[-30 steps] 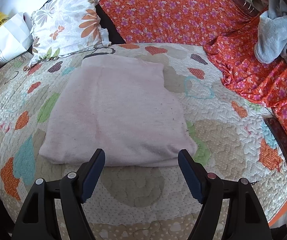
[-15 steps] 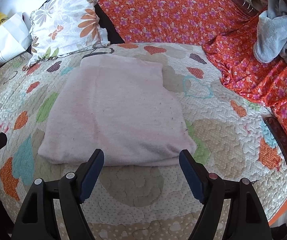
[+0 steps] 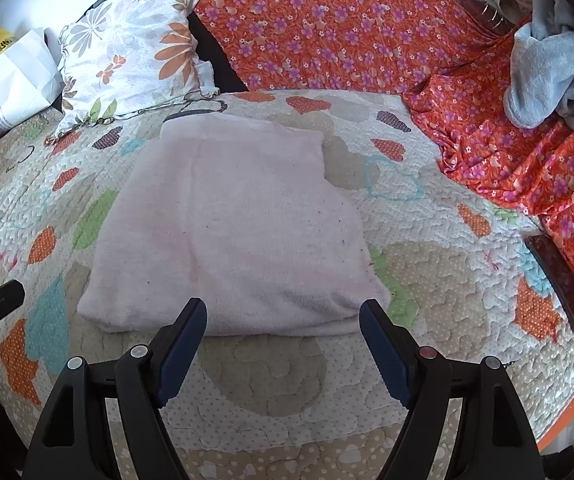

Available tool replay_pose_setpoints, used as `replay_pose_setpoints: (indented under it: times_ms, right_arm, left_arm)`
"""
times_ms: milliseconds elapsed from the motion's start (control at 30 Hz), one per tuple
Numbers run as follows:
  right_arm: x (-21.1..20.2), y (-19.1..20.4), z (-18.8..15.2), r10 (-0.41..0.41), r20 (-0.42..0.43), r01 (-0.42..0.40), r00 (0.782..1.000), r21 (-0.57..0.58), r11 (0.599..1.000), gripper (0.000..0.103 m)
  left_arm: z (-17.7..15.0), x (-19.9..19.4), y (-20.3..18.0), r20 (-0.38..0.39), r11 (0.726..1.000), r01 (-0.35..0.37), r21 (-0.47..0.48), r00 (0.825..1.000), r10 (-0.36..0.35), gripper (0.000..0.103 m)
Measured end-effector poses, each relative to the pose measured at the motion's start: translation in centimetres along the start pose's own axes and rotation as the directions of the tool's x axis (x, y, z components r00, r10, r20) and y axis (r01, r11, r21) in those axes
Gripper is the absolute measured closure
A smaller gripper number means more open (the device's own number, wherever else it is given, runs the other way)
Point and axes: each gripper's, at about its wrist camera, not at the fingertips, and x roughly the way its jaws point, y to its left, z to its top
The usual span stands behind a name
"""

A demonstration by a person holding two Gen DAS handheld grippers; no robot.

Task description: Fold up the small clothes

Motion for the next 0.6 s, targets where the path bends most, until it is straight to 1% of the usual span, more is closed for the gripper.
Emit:
replay_pose_setpoints:
  times_ms: [267,400,500,600]
  right_arm:
    - [-0.1,-0.1,0.1,0.0,0.009,0.0,1.0,0.001,1.0,0.02]
    - [-0.1,-0.1,0.1,0.002,0.007,-0.002,1.0,0.005,1.0,0.019]
    - [0.3,0.0,0.0,-0.018,0.008,0.018,1.0,-0.008,1.0,0.018]
    - [0.4,-0.2,-0.2,-0.048,0.022,0.048,0.999,-0.005,0.999,0.018]
  left_arm:
    - [-0.1,0.6,0.1,-0.033,1.0,0.009,-0.009,0.999,-0.01,0.0]
    - [-0.3,0.9,0.0,-0.038,1.0,-0.002,-0.002,0.999,0.002,0.0]
    - [-0.2,1.2,-0.1,-0.057,1.0,0.018,-0.006,0.998,-0.019,0.0]
    - [-0.1,1.3,-0.3,-0.059,0.999,0.032,-0.013,0.998,-0.033,0.0]
